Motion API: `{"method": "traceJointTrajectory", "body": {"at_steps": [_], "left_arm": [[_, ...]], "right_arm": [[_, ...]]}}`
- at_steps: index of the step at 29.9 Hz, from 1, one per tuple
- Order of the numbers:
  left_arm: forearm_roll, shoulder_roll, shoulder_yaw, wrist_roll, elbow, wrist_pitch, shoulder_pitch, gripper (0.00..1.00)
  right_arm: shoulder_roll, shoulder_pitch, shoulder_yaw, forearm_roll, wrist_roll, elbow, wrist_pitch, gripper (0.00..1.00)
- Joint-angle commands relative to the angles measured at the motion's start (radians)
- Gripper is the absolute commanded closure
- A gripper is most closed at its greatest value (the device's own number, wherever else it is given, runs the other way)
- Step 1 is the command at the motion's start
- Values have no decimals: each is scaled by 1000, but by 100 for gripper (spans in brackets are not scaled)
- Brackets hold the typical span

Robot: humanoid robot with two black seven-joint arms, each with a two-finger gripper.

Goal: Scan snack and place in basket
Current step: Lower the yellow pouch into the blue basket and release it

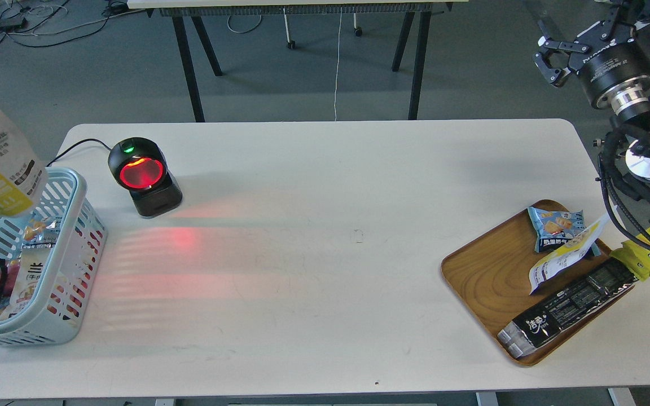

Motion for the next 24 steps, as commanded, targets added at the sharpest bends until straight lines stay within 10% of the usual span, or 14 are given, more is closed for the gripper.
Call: {"method": "traceJointTrajectory", "body": {"at_steps": [1,19,24], "left_arm": [[0,0,70,0,6,72,0,98],[0,0,154,0,58,106,0,96],[0,0,156,0,67,106,0,70]], "right_arm": [[-1,2,0,0,0,-3,1,1],[-1,3,0,0,0,-3,2,1],[-1,3,0,0,0,-1,2,1]]}}
